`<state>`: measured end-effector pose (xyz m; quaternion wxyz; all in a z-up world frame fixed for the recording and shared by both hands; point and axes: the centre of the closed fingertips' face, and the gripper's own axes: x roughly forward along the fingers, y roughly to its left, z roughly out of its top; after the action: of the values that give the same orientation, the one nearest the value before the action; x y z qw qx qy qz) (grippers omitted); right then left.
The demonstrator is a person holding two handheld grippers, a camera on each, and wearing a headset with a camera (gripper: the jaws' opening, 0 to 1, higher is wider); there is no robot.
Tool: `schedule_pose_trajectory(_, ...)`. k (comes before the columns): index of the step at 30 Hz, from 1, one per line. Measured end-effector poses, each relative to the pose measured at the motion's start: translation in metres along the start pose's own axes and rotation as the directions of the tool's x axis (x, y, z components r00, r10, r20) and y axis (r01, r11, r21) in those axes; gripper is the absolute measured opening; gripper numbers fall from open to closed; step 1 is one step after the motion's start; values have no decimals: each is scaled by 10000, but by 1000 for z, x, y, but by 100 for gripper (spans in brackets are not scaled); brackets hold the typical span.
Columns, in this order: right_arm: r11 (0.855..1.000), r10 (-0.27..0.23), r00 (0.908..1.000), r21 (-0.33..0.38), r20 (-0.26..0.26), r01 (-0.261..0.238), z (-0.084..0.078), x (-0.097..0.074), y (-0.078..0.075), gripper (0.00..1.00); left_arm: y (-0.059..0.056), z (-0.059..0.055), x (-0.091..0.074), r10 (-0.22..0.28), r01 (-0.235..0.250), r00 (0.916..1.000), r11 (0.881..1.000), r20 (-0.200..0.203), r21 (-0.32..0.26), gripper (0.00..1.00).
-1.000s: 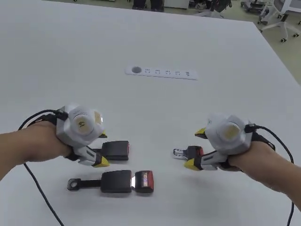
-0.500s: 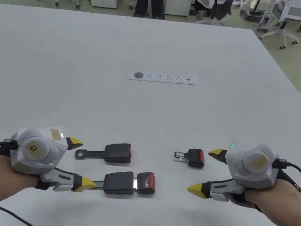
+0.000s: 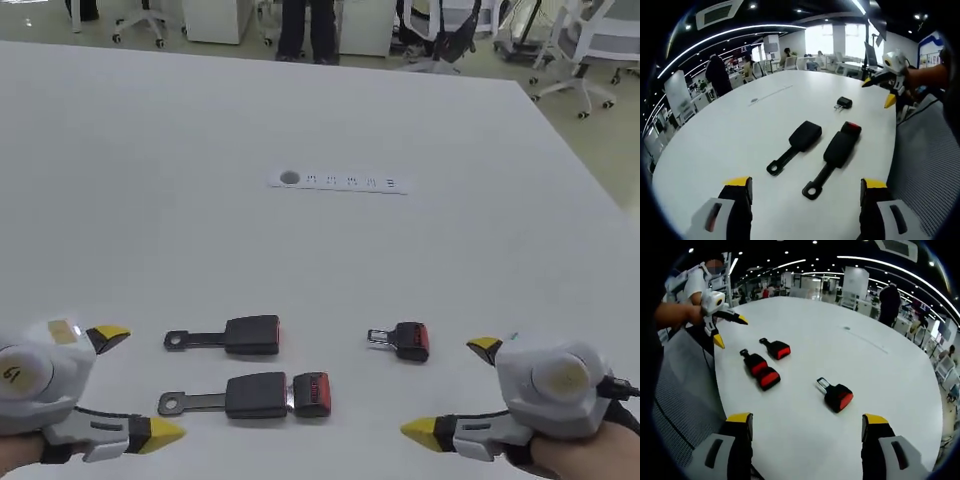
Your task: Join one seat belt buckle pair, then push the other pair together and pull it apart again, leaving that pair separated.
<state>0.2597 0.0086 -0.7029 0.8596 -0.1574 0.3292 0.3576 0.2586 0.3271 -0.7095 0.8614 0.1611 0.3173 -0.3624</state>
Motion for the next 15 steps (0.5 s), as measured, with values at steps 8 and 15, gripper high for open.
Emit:
schedule_pose_trajectory(8,9988,-392,9991,302,140,388,-2,-10,3,99,3,-6,-17,616,-594,9975,9961,333,-648,100)
schedule_pose_trajectory(15,9988,-406,9987,276,313,397,2,-13,7,99,3,-19,-23,917,-841,9943,9881,539,-1284,100)
